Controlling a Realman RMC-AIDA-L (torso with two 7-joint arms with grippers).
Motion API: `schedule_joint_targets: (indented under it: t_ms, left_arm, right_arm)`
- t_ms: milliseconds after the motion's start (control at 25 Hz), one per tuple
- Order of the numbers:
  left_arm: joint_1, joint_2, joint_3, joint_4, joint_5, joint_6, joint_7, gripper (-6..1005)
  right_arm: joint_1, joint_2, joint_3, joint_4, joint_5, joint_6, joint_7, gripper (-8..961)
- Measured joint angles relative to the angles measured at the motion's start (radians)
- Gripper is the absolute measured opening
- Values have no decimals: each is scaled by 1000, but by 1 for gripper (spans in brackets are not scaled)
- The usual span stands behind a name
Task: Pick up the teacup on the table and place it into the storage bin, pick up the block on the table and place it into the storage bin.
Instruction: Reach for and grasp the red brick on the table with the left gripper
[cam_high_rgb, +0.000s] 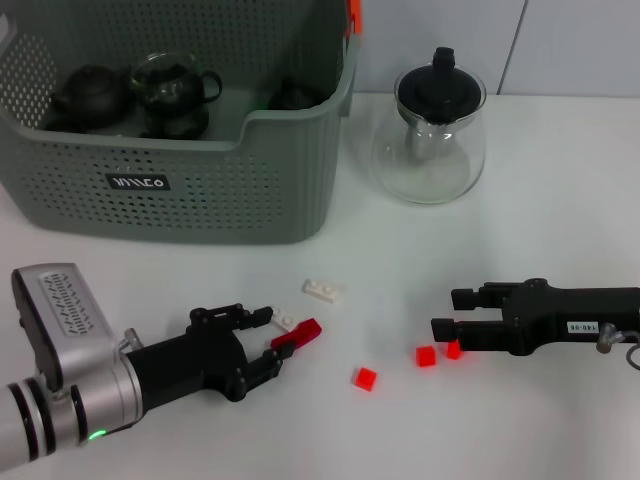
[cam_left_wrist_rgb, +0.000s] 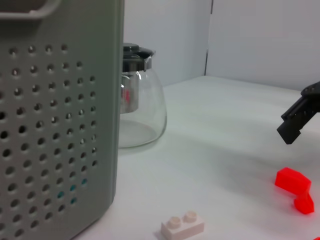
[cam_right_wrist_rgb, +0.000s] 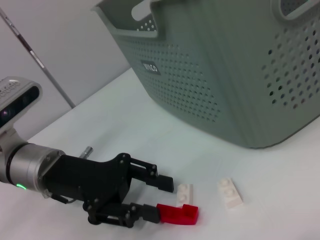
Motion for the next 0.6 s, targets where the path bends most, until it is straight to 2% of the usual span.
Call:
schedule_joint_targets:
  t_ms: [600]
  left_arm:
    - [7,-4,11,-17,5,-2,0,481]
  right_arm:
    - [1,0,0,0,0,1,0,738]
